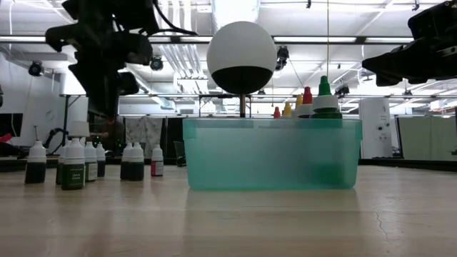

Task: Pick & Place food coloring
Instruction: Put the left small red food coloring bottle into the green bin

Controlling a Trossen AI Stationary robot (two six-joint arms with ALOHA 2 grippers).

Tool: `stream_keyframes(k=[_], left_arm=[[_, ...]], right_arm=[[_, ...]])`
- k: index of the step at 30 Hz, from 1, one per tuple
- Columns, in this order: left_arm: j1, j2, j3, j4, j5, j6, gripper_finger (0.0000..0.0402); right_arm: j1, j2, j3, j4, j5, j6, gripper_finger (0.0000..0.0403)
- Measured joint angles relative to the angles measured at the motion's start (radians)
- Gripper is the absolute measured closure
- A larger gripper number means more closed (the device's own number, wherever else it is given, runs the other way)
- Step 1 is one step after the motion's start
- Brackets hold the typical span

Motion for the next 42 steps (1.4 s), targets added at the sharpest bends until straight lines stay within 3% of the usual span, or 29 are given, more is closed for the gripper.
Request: stream_keyframes(k=[14, 20, 33, 37, 42], left_arm=[[-0.124, 0.005, -0.034, 0.044, -0.058, 0.003, 0.0325], [-0.123, 0.041, -0.039, 0.047, -0.165, 0.003, 0.0325], [-0.123, 0.074, -0.039, 0.052, -0.103, -0.006, 0.0325], [-0.123, 0.074, -0.039, 0.053, -0.103, -0.017, 0.0306], [-0.123, 0.078, -0.039, 0.057, -0.104, -0.025, 0.0255]], right_arm=[[0.0, 0.0, 0.0, 0.0, 0.0, -0.001, 0.0394], [0.0, 0.0, 0.0, 0.0, 0.0, 0.0, 0.0394], [0.0, 0.0, 0.0, 0.0, 0.0, 0.001, 0.0394], [0.0, 0.0, 0.0, 0.0, 0.0, 0.0, 0.0394], [0.0, 0.0, 0.0, 0.0, 0.0, 0.001, 0.0394]])
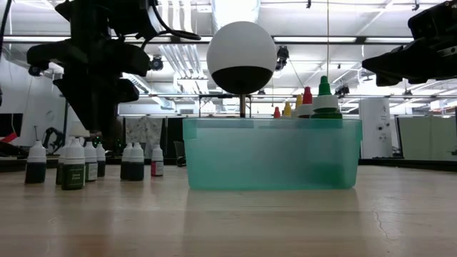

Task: Pick & Place food coloring
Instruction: Put the left small red food coloring bottle into the green bin

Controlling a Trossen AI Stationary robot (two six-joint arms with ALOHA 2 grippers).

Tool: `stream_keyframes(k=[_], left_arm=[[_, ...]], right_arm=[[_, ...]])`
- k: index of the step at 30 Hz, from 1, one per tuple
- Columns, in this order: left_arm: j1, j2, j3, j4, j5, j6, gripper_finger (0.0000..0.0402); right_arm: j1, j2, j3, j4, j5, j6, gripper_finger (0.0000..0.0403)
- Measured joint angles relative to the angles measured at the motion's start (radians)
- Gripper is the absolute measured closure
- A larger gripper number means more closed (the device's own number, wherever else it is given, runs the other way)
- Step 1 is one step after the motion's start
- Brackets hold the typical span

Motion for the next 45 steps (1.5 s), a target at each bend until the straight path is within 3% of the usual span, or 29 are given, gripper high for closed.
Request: stream_keyframes(k=[6, 45], left_arm=[[0.0, 0.028, 0.0, 0.026, -0.001, 0.0, 0.0224], [0.013, 0.068, -0.123, 0.183, -0.021, 0.014, 0.0222]], right_arm=[[0.0, 0.0, 0.0, 0.0, 0.0, -0.002, 0.0394], [0.0, 0.0, 0.0, 0.0, 0.0, -0.002, 0.0394]])
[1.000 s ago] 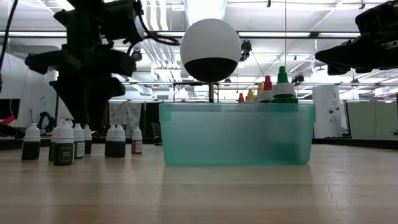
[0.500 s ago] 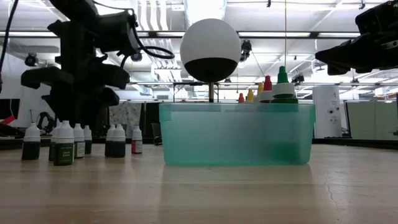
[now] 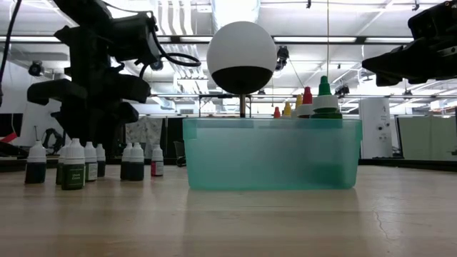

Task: Pick & Place food coloring
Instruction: Put the left small red food coloring bottle into the green bin

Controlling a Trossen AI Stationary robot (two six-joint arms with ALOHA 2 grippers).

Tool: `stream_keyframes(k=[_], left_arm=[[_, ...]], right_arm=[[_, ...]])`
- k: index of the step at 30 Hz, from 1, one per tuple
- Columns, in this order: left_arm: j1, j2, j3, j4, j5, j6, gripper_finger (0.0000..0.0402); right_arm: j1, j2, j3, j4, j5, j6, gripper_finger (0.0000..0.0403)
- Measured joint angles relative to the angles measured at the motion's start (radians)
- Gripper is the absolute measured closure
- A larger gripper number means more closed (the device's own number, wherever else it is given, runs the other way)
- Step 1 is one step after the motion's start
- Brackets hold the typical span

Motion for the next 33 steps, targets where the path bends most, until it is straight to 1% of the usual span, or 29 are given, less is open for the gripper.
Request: stream_keyframes(k=[13, 16, 19, 29, 33], left_arm=[[0.0, 0.0, -0.002, 0.024, -0.006, 0.0, 0.0223], [0.0, 0.0, -0.002, 0.024, -0.005, 0.0, 0.023], [0.0, 0.0, -0.002, 0.024, -0.005, -0.003, 0.0248], [0.0, 0.0, -0.002, 0.02, -0.004, -0.013, 0.0324], [0.0, 0.0, -0.001, 0.019, -0.004, -0.009, 0.0347]], right_arm=[[0.0, 0.0, 0.0, 0.0, 0.0, 0.0, 0.0394], [0.0, 0.0, 0.0, 0.0, 0.0, -0.001, 0.0394], [0.0, 0.0, 0.0, 0.0, 0.0, 0.001, 0.0394], [0.0, 0.0, 0.0, 0.0, 0.0, 0.0, 0.0394], [0.0, 0.0, 0.0, 0.0, 0.0, 0.0, 0.0394]])
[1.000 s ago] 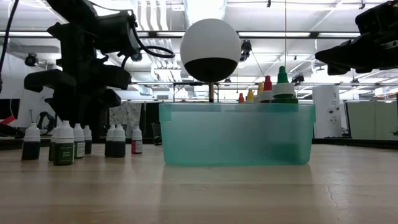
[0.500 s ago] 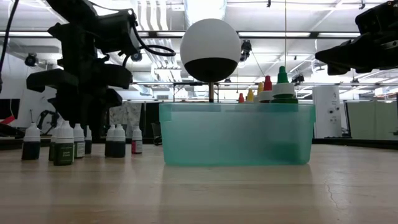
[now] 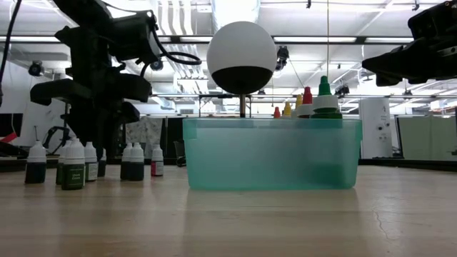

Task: Pick & Place food coloring
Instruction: Put the left small red food coloring bottle into the green bin

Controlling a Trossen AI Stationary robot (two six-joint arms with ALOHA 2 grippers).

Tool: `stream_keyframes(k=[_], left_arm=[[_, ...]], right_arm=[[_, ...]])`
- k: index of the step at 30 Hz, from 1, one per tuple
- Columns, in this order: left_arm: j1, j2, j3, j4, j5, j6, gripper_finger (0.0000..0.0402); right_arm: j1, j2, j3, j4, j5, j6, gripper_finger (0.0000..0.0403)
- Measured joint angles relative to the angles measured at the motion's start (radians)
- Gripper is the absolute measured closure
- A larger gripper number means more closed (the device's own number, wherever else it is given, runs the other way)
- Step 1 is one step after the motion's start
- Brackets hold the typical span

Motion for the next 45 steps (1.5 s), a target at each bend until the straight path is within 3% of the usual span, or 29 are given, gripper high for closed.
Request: stream_keyframes(k=[14, 28, 37, 45], left_arm=[[0.019, -0.007, 0.063, -0.092, -0.01, 0.062, 0.0357], [0.057, -0.012, 0.308, -0.212, -0.022, 0.09, 0.0357], [0.087, 0.077, 0.5, -0.219, -0.022, 0.07, 0.0357], [0.106, 0.183, 0.595, -0.212, -0.022, 0.074, 0.0357]], right_arm=[[0.0, 0.0, 0.0, 0.0, 0.0, 0.001, 0.0394], [0.0, 0.0, 0.0, 0.0, 0.0, 0.002, 0.0394], [0.0, 0.0, 0.0, 0.0, 0.0, 0.002, 0.0394], [0.0, 0.0, 0.0, 0.0, 0.0, 0.002, 0.0394]])
